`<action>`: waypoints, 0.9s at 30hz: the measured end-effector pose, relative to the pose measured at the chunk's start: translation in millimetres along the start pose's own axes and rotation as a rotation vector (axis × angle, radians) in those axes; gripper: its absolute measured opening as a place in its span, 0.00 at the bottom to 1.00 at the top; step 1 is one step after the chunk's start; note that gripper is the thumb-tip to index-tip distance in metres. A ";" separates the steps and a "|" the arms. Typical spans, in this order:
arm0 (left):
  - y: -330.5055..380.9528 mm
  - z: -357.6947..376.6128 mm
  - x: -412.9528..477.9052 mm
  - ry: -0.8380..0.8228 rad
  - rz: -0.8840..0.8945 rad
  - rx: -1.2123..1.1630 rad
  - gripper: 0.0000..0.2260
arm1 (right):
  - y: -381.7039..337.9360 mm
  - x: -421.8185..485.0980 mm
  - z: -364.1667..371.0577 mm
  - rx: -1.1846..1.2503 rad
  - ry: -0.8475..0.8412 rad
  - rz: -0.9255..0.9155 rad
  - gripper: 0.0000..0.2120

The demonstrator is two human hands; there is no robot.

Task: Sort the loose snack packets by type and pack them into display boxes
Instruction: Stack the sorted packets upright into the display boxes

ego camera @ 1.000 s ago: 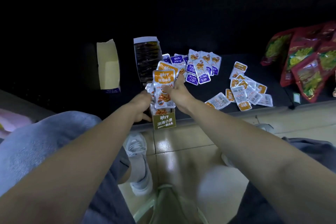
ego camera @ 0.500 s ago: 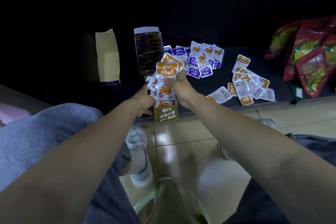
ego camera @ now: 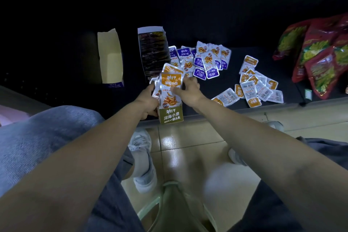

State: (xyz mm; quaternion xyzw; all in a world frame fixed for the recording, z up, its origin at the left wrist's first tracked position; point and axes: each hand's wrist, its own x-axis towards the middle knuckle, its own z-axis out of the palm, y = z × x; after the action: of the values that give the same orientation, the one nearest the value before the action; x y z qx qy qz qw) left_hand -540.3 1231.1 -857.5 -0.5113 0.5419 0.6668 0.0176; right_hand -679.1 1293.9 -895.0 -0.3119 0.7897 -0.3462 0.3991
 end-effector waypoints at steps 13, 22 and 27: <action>-3.7 1.8 4.6 0.007 0.035 -0.061 0.08 | -4.2 -0.1 -16.6 0.052 -0.281 0.084 0.17; -9.3 -2.1 9.4 0.020 0.104 0.085 0.11 | -4.9 7.2 -6.4 0.200 -0.045 0.047 0.08; -14.4 -2.2 14.2 0.063 0.083 0.082 0.15 | -7.7 2.4 3.8 0.208 -0.112 0.018 0.12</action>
State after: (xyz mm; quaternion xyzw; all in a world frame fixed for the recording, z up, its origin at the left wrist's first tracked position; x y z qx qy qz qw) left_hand -537.3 1227.9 -877.4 -0.5078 0.5897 0.6280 -0.0062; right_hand -675.4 1286.6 -891.5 -0.2806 0.7288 -0.4045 0.4759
